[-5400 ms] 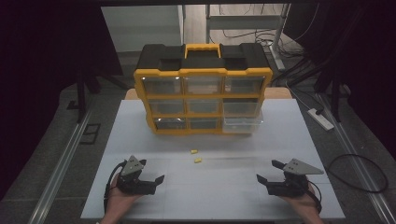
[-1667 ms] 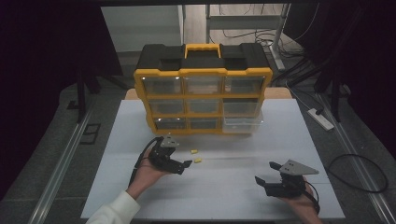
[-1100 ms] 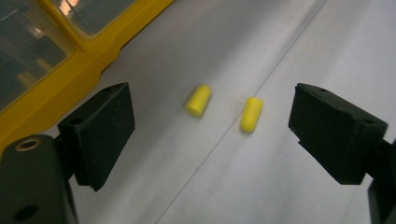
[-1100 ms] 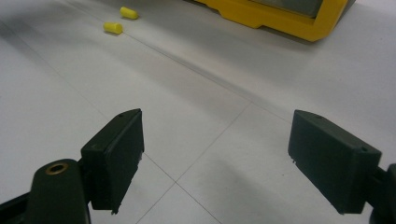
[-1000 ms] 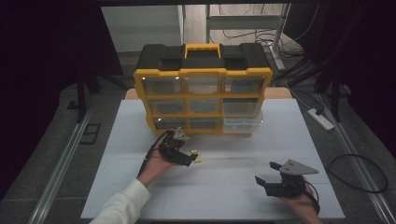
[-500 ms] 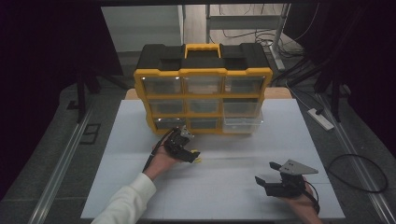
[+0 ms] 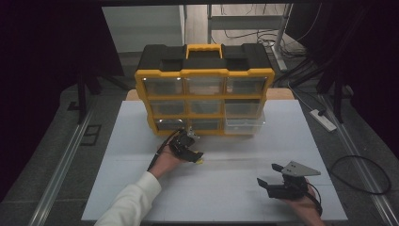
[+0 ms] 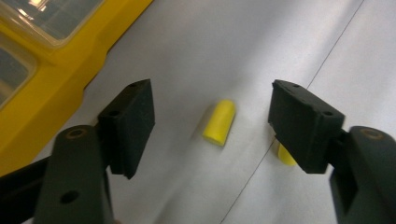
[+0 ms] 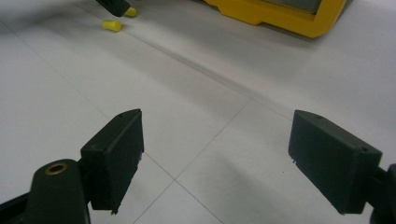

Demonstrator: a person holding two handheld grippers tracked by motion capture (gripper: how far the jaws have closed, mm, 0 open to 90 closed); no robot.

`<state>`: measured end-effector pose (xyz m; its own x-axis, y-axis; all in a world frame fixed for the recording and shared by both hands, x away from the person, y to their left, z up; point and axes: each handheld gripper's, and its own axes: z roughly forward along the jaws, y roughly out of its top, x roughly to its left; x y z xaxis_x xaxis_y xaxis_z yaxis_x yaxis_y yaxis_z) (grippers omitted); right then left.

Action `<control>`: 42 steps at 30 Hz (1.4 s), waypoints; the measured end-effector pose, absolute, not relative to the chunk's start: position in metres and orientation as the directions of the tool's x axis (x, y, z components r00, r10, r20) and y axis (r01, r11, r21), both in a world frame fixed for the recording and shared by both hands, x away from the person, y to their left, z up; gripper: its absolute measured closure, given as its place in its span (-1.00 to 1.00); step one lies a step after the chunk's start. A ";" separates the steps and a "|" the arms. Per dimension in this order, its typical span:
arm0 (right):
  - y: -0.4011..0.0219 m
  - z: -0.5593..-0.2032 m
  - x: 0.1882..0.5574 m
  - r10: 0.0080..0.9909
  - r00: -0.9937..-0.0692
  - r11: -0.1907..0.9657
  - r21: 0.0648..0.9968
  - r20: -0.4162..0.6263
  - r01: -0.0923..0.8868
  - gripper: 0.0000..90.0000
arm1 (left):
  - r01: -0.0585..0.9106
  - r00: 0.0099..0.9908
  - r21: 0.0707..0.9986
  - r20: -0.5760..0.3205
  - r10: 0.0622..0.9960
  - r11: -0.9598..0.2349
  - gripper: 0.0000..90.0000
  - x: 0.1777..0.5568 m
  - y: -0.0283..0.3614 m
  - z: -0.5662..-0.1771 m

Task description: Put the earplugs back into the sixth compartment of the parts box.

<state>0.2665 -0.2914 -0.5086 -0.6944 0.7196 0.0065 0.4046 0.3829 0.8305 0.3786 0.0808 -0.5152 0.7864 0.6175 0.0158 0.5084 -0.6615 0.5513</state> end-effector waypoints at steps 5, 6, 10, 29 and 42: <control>-0.291 -0.509 0.267 0.719 -0.695 0.385 0.830 0.004 0.404 -0.58 | 0.503 0.798 0.541 0.009 0.603 -0.674 -0.10 0.380 0.079 -0.518; -0.291 -0.509 0.266 0.720 -0.694 0.384 0.831 0.003 0.402 -0.58 | 0.502 0.801 0.538 0.007 0.599 -0.678 -0.06 0.380 0.079 -0.519; -0.291 -0.508 0.266 0.718 -0.696 0.386 0.832 0.001 0.399 -0.58 | 0.496 0.811 0.529 0.000 0.585 -0.688 0.10 0.380 0.078 -0.520; -0.291 -0.508 0.266 0.720 -0.694 0.384 0.832 0.000 0.399 -0.58 | 0.492 0.822 0.533 -0.023 0.569 -0.689 0.78 0.380 0.083 -0.518; -0.292 -0.508 0.265 0.721 -0.693 0.381 0.836 -0.001 0.395 -0.58 | 0.477 0.809 0.630 -0.044 0.586 -0.613 0.78 0.370 0.097 -0.497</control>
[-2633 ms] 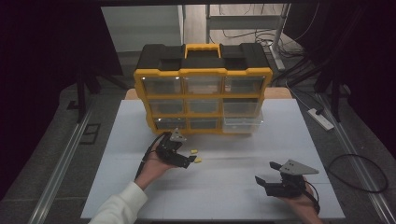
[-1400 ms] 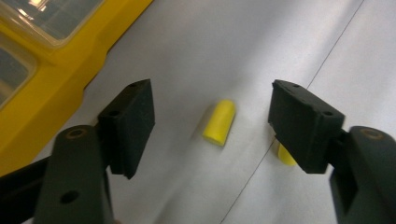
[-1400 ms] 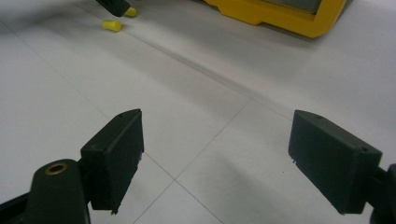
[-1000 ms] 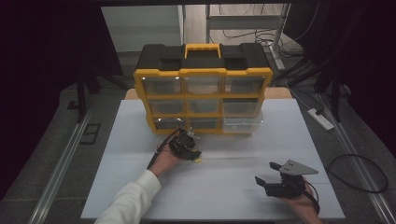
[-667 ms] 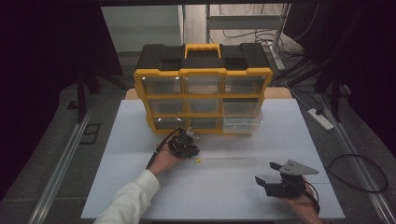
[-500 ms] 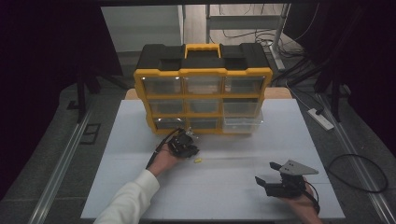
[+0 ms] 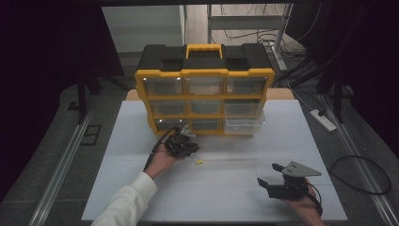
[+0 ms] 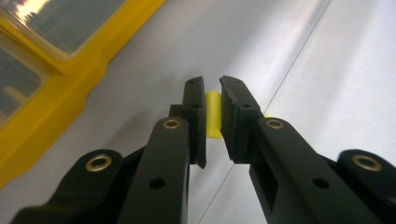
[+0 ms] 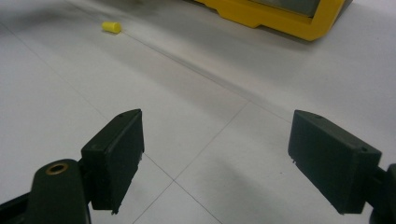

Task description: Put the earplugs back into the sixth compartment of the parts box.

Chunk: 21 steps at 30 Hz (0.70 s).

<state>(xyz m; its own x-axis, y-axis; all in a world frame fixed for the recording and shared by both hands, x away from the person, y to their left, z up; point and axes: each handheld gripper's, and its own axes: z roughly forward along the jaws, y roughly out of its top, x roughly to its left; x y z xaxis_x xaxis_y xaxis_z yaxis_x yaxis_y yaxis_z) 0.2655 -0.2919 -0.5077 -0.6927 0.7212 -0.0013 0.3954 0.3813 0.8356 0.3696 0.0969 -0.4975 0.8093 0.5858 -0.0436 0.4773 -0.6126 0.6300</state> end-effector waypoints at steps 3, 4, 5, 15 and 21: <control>-0.292 -0.508 0.265 0.722 -0.692 0.381 0.835 -0.001 0.396 -0.58 | 0.470 0.808 0.649 -0.044 0.587 -0.599 0.78 0.365 0.100 -0.494; -0.292 -0.508 0.265 0.722 -0.692 0.381 0.835 -0.002 0.396 -0.58 | 0.468 0.808 0.654 -0.044 0.587 -0.594 0.78 0.363 0.101 -0.493; -0.292 -0.508 0.265 0.722 -0.692 0.382 0.835 -0.003 0.396 -0.58 | 0.469 0.807 0.660 -0.049 0.589 -0.587 0.78 0.362 0.102 -0.492; -0.292 -0.508 0.265 0.726 -0.688 0.379 0.837 -0.004 0.395 -0.58 | 0.449 0.800 0.721 -0.062 0.596 -0.528 0.78 0.350 0.111 -0.480; -0.292 -0.508 0.265 0.726 -0.688 0.381 0.836 -0.006 0.395 -0.58 | 0.431 0.802 0.752 -0.066 0.594 -0.498 0.78 0.343 0.114 -0.471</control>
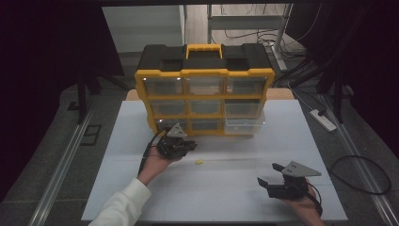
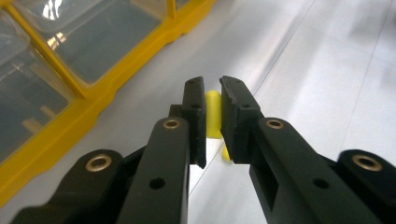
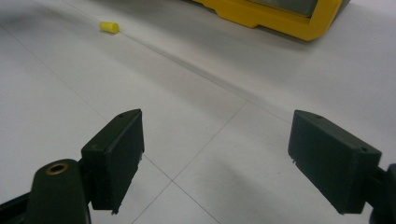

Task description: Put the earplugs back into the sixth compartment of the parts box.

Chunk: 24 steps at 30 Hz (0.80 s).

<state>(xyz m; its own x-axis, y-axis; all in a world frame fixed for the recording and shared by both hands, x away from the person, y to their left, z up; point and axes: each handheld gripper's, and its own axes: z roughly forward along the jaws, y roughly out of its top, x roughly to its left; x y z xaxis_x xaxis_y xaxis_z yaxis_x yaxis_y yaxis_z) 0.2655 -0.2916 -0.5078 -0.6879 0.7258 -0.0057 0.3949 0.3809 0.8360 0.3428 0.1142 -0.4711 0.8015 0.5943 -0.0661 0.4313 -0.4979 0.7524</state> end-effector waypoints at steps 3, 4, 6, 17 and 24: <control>-0.292 -0.508 0.265 0.726 -0.688 0.381 0.836 -0.006 0.395 -0.58 | 0.427 0.800 0.772 -0.078 0.596 -0.471 0.78 0.340 0.115 -0.467; -0.292 -0.508 0.266 0.726 -0.688 0.380 0.836 -0.006 0.395 -0.58 | 0.428 0.799 0.777 -0.087 0.595 -0.461 0.78 0.339 0.116 -0.466; -0.292 -0.508 0.265 0.726 -0.688 0.381 0.836 -0.006 0.395 -0.58 | 0.428 0.798 0.788 -0.098 0.595 -0.443 0.78 0.339 0.117 -0.463; -0.292 -0.508 0.266 0.727 -0.687 0.383 0.836 -0.009 0.394 -0.58 | 0.391 0.803 0.825 -0.090 0.589 -0.407 0.78 0.336 0.116 -0.440; -0.292 -0.507 0.266 0.726 -0.687 0.379 0.838 -0.006 0.393 -0.58 | 0.371 0.809 0.846 -0.092 0.580 -0.383 0.78 0.339 0.113 -0.423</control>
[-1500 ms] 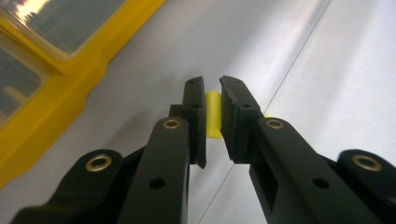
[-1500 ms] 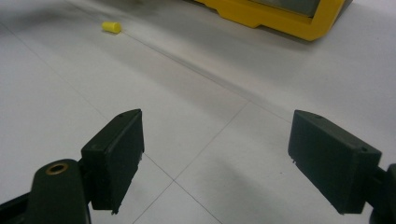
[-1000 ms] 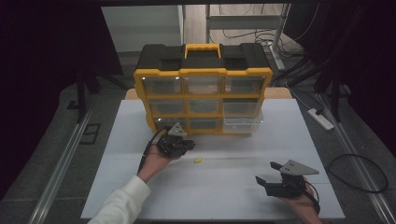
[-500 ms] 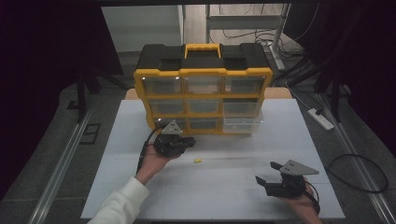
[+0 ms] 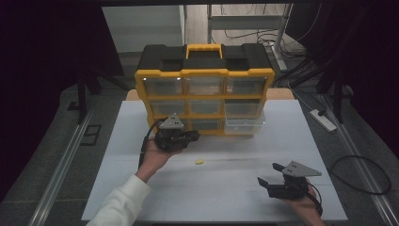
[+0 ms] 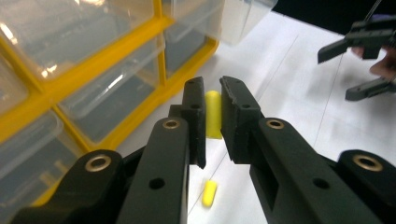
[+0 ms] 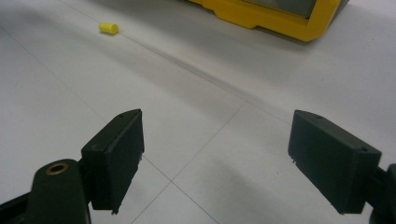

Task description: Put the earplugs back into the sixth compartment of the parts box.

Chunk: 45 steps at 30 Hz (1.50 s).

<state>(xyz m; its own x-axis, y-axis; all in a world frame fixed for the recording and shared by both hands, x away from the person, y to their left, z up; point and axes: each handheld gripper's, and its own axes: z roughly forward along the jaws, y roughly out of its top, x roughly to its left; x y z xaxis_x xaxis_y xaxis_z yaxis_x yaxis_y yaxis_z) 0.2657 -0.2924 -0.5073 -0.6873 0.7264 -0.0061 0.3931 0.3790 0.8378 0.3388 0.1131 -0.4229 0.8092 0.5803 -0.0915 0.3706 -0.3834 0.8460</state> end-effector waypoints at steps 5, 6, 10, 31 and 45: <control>-0.293 -0.507 0.266 0.728 -0.685 0.374 0.839 -0.002 0.395 -0.58 | 0.356 0.812 0.860 -0.091 0.577 -0.366 0.78 0.341 0.110 -0.413; -0.293 -0.507 0.266 0.728 -0.685 0.374 0.839 -0.002 0.394 -0.58 | 0.349 0.814 0.864 -0.089 0.574 -0.362 0.78 0.341 0.109 -0.409; -0.292 -0.507 0.266 0.729 -0.685 0.378 0.837 -0.006 0.395 -0.58 | 0.334 0.819 0.871 -0.079 0.568 -0.360 0.77 0.342 0.104 -0.399; -0.293 -0.508 0.267 0.730 -0.684 0.375 0.838 -0.003 0.397 -0.58 | 0.307 0.824 0.891 -0.072 0.562 -0.335 0.77 0.356 0.086 -0.371; -0.293 -0.507 0.266 0.728 -0.686 0.372 0.839 0.002 0.397 -0.58 | 0.301 0.824 0.896 -0.073 0.561 -0.326 0.76 0.367 0.074 -0.359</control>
<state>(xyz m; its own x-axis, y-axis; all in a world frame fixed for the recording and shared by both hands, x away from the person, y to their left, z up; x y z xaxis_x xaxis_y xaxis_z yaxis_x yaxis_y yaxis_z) 0.2661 -0.2930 -0.5066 -0.6858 0.7278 0.0018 0.3966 0.3716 0.8394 0.3671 0.0739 -0.3590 0.8243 0.5614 -0.0731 0.3014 -0.3259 0.8961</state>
